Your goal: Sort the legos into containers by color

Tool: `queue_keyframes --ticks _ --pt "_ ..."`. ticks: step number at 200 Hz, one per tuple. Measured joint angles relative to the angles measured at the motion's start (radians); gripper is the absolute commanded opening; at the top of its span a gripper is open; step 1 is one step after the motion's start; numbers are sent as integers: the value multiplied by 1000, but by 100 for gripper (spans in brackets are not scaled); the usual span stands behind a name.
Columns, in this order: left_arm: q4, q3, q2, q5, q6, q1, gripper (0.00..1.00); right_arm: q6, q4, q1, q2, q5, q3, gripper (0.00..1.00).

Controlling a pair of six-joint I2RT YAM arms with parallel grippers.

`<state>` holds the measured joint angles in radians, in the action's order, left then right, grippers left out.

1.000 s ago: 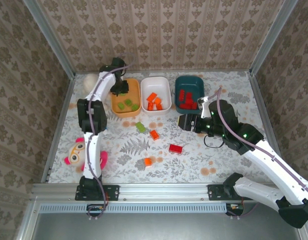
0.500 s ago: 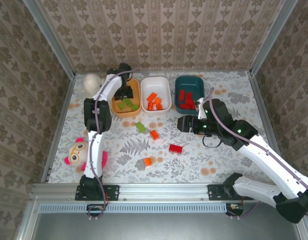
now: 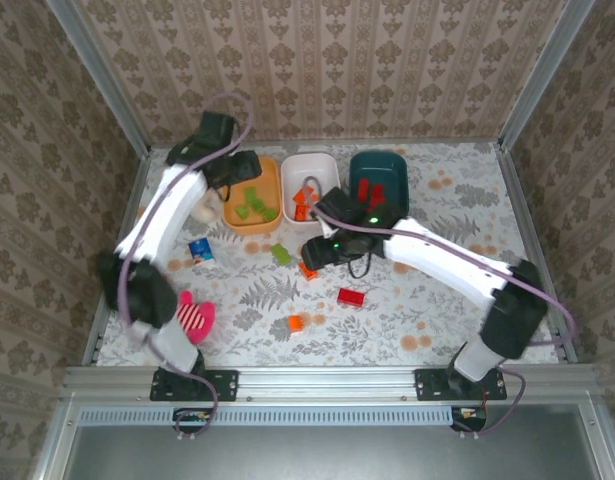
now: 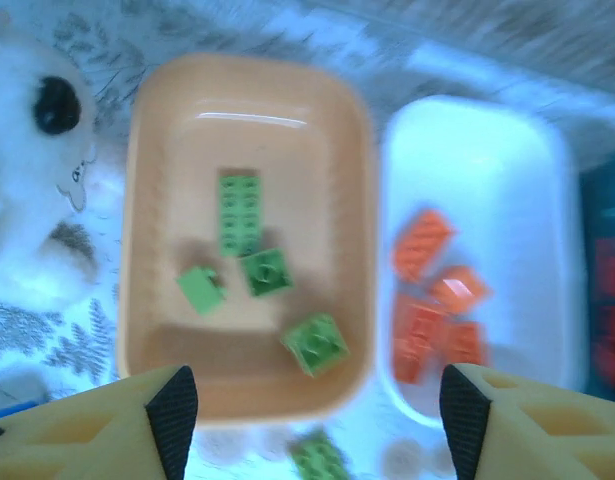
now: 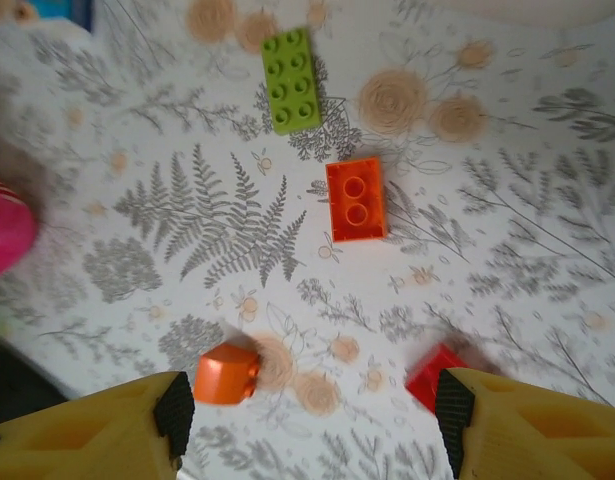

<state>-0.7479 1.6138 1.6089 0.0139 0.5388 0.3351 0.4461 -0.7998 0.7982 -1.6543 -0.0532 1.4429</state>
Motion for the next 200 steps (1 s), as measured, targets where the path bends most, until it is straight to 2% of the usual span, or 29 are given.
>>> queue_keyframes --ticks 29,52,71,95,115,163,200 --pt "129 -416 -447 -59 106 37 70 -32 -14 19 -208 10 90 65" --pt "123 -659 -672 -90 182 76 71 -48 -29 30 -329 26 142 66" --pt "72 -789 -837 -104 242 92 71 -52 -51 34 -406 54 182 65" --pt "-7 -834 -1010 -105 298 92 72 -59 -58 36 -459 87 195 62" --pt "-40 -835 -1073 -105 322 92 71 -67 -69 36 -488 103 215 55" --pt "-62 -882 -1076 -117 346 92 70 -81 -66 36 -536 119 264 37" --pt "-61 -909 -1072 -144 349 97 70 -84 -68 36 -538 137 310 35"
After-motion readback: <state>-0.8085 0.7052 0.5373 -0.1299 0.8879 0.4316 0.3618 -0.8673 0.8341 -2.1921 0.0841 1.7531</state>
